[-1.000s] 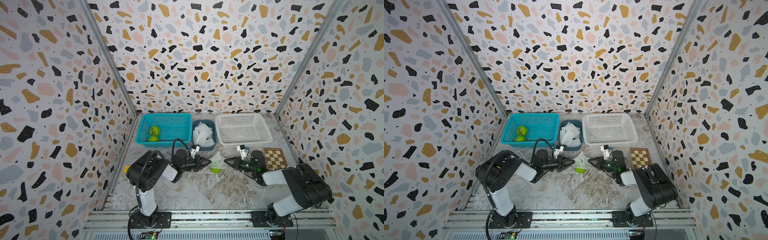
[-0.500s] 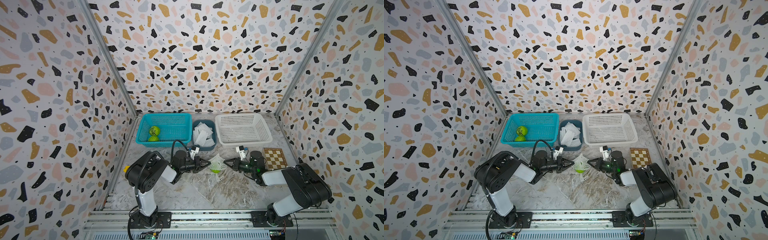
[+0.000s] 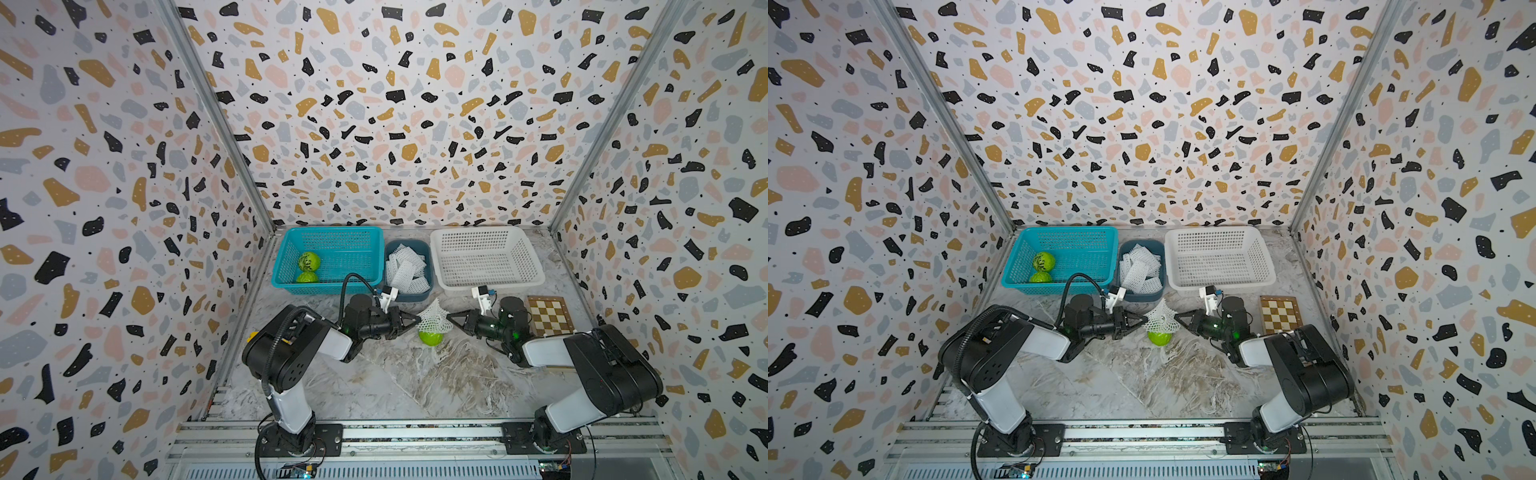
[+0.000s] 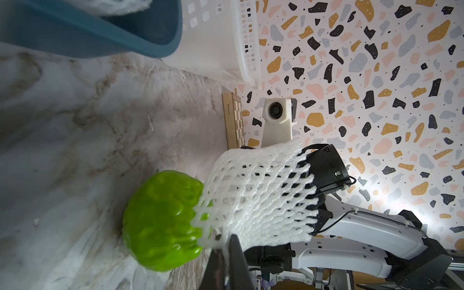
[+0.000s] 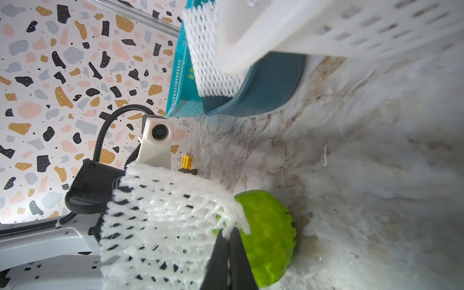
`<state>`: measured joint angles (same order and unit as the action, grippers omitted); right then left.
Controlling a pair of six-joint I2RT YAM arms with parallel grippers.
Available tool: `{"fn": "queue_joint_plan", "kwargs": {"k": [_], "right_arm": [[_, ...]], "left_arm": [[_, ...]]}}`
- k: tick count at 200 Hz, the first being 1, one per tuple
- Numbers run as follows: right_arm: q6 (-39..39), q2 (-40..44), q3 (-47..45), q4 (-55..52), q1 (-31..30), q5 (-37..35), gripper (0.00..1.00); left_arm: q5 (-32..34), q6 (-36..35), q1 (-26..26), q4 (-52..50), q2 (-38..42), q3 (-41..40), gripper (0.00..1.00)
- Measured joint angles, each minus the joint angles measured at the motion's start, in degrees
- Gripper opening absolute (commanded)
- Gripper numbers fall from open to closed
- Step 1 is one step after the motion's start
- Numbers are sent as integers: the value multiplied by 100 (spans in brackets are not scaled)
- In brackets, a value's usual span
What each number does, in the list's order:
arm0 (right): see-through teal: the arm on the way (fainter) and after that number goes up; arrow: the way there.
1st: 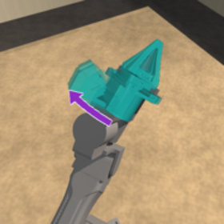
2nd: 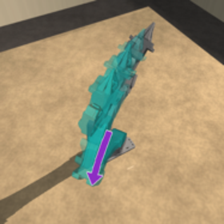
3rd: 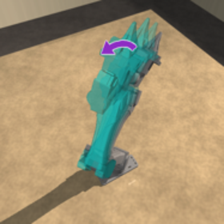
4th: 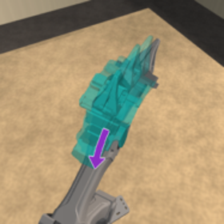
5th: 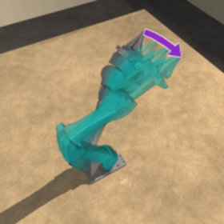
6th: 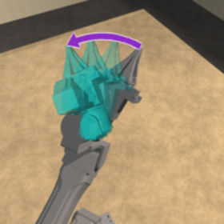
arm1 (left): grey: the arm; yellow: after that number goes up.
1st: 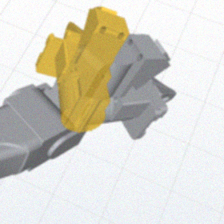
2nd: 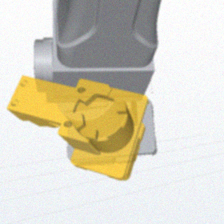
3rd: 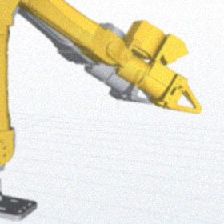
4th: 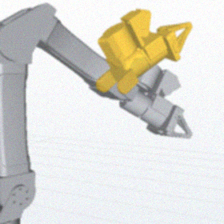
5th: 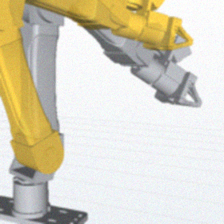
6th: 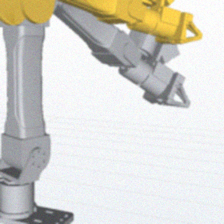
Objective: Sleeve custard apples in foam nets
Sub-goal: Put on the foam net on the custard apple.
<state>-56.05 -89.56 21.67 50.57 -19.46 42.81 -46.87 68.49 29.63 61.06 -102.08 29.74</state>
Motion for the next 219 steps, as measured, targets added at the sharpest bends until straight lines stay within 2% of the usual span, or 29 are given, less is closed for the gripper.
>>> {"fn": "queue_joint_plan", "kwargs": {"k": [36, 78, 219], "right_arm": [[0, -125, -7, -2, 0, 24, 0], [-2, -46, -127, -52, 0, 116, 0], [-42, 13, -264, -459, -52, 264, 0]], "left_arm": [[-66, 186, 0, 271, -319, -13, 1], [-111, 442, 0, 621, -341, -208, 1], [-192, 627, 129, 673, -262, -391, 1]]}}
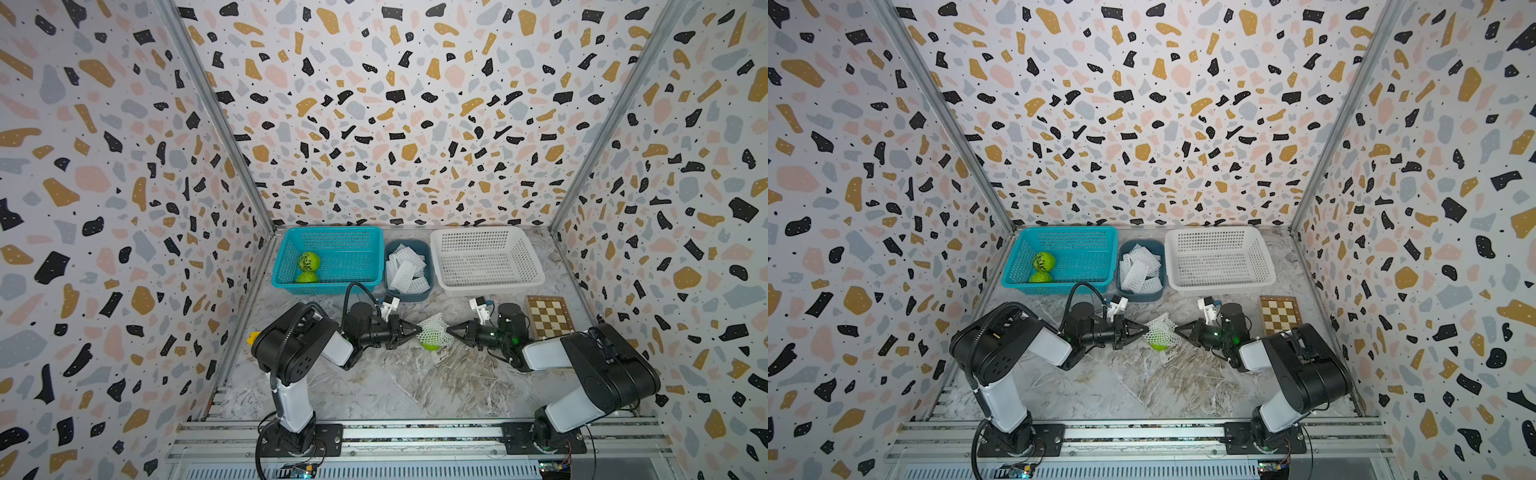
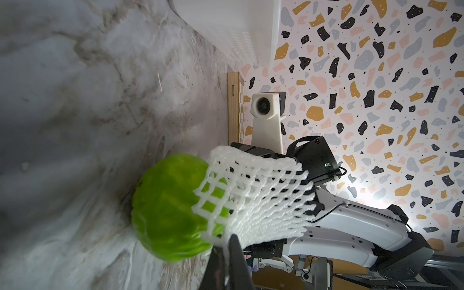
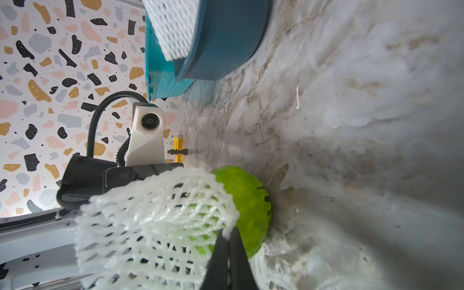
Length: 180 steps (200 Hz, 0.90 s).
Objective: Sleeve custard apples in foam nets
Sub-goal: Put on the foam net on the custard apple.
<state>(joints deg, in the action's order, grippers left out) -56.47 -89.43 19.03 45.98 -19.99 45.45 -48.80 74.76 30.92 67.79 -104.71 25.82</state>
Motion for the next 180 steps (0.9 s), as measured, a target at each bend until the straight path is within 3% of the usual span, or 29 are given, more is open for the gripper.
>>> {"fn": "queue_joint_plan", "kwargs": {"k": [180], "right_arm": [[348, -138, 203, -494, -177, -433, 0]], "left_arm": [[131, -214, 0, -258, -151, -96, 2]]}}
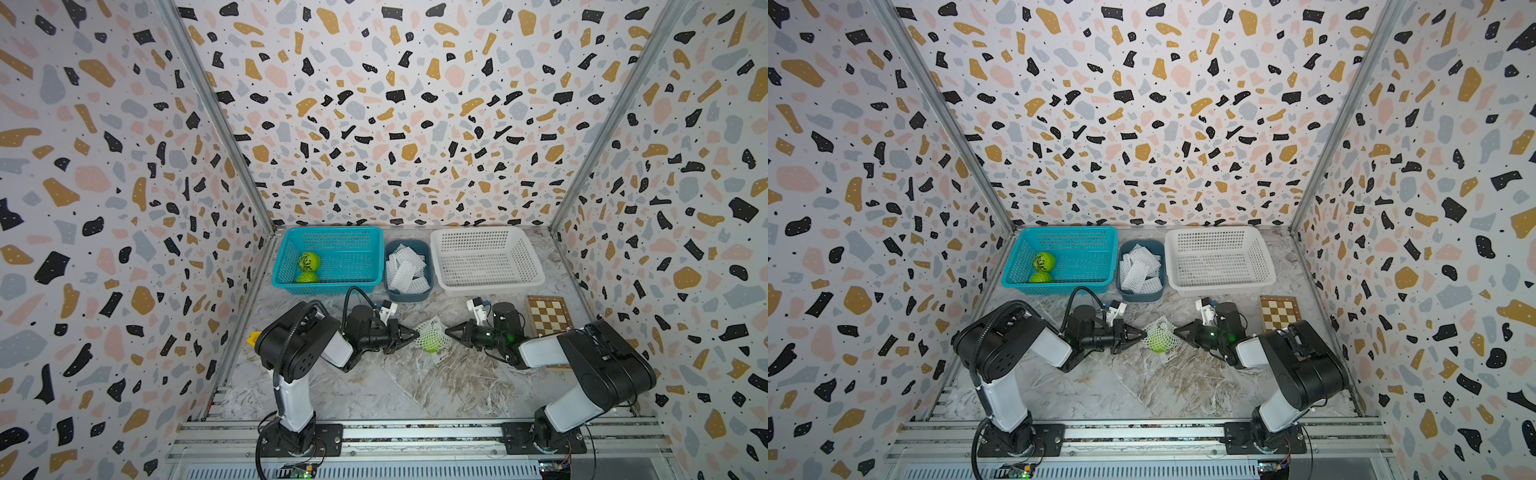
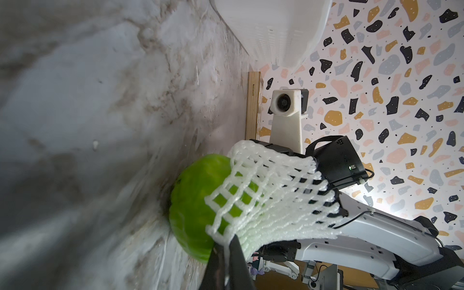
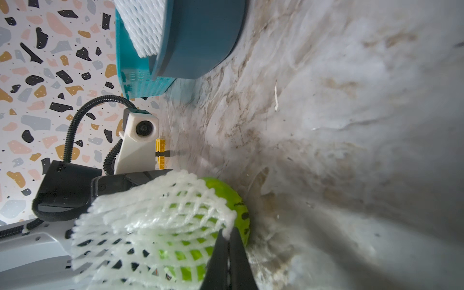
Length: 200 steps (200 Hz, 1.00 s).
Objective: Sleeve custard apples in foam nets
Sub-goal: Put on the foam net on the custard apple.
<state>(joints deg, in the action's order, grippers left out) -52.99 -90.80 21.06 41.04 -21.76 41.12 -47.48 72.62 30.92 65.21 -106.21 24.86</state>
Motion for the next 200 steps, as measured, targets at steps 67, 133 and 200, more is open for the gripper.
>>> {"fn": "queue_joint_plan", "kwargs": {"k": [67, 133, 200], "right_arm": [[254, 0, 0, -170, -103, -260, 0], [501, 0, 0, -363, -223, -568, 0], [745, 2, 0, -485, -404, -898, 0]], "left_arm": [[-4, -129, 2, -48, 22, -125, 2], [2, -522, 118, -555, 90, -125, 2], [50, -852, 197, -1060, 262, -94, 2]]}}
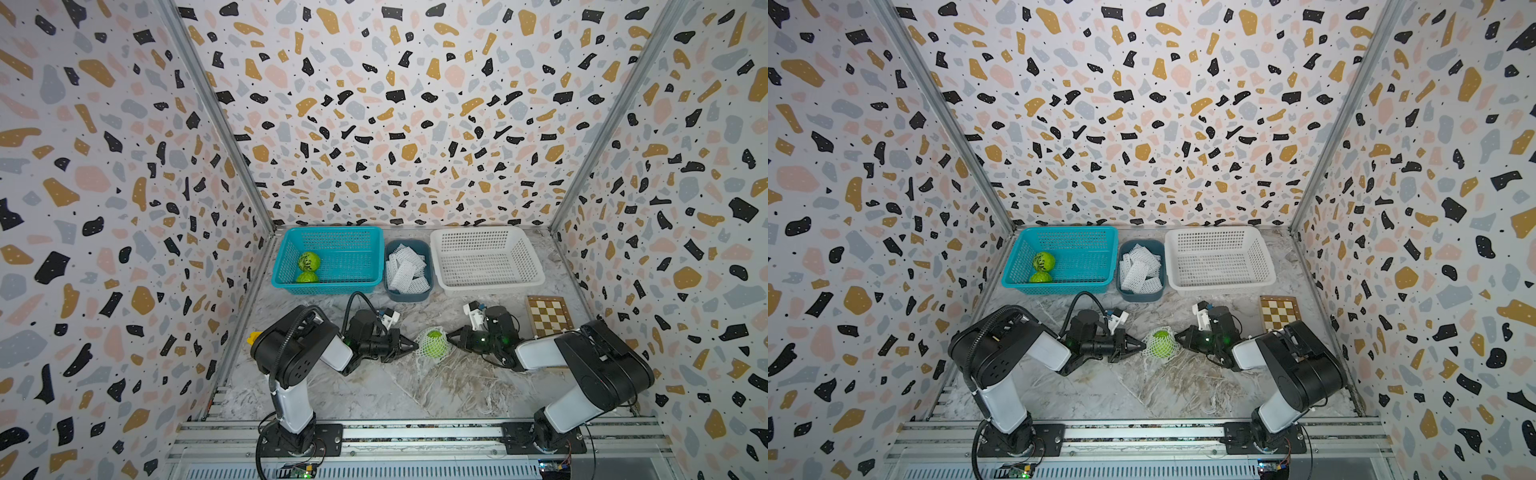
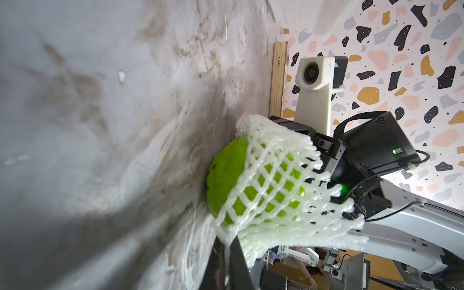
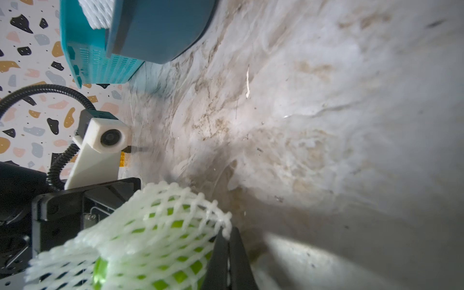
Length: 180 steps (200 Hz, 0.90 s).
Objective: Sleeve custard apples in foam nets
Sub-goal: Put on the foam net on the custard apple.
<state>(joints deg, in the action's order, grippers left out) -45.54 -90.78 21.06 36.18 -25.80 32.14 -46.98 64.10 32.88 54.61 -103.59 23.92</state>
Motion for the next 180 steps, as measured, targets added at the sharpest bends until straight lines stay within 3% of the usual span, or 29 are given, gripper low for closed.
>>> {"fn": "queue_joint_plan", "kwargs": {"k": [180], "right_arm": [[446, 273, 0, -400, -160, -490, 0]], "left_arm": [[310, -649, 238, -1266, 428, 319, 4]]}}
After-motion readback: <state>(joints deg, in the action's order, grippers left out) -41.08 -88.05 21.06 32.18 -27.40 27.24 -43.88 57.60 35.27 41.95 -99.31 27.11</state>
